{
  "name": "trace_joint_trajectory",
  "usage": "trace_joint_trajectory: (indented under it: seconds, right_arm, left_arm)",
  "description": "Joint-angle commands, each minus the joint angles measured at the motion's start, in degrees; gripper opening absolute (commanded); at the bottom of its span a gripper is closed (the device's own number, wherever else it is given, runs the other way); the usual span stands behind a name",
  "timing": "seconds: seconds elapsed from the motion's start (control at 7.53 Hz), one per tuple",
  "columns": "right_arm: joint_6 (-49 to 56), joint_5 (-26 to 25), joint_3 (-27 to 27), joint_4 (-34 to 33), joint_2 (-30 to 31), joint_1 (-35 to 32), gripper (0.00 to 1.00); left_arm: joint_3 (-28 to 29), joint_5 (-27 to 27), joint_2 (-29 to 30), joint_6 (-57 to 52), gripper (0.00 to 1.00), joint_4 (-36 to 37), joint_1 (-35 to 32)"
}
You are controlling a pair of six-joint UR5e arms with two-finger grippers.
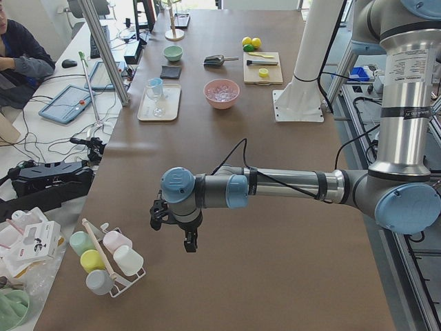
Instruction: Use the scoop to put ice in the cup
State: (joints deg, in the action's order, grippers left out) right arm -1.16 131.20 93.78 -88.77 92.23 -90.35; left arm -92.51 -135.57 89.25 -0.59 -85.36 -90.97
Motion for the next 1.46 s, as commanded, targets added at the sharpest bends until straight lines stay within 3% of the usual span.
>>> trace_joint_trajectory:
  seconds: [0.0,0.93,1.19,1.33]
  right_arm:
    - [-0.07,0.28,-0.18,0.0,-0.03,-0.01,1.0]
    - [0.11,0.37,0.7,0.96,0.85,-0.44,1.0]
    - [-2.16,1.16,1.05,2.19,-0.37,1.12,1.0]
    - [-8.18,1.51,2.62,2.54,-1.42,4.44,1.0]
  left_arm:
    - [0.31,-0.04,-0.39,-0.03,0.98,-0.07,-0.17]
    - [0.49,0.13,0.84,-0.38,0.98,-0.76,0.27]
    - [0.4,0.13,0.93,-0.12,0.98,-6.98,0.09]
    - [0.49,0.48,0.93,-0.29,0.98,-9.88,0.27]
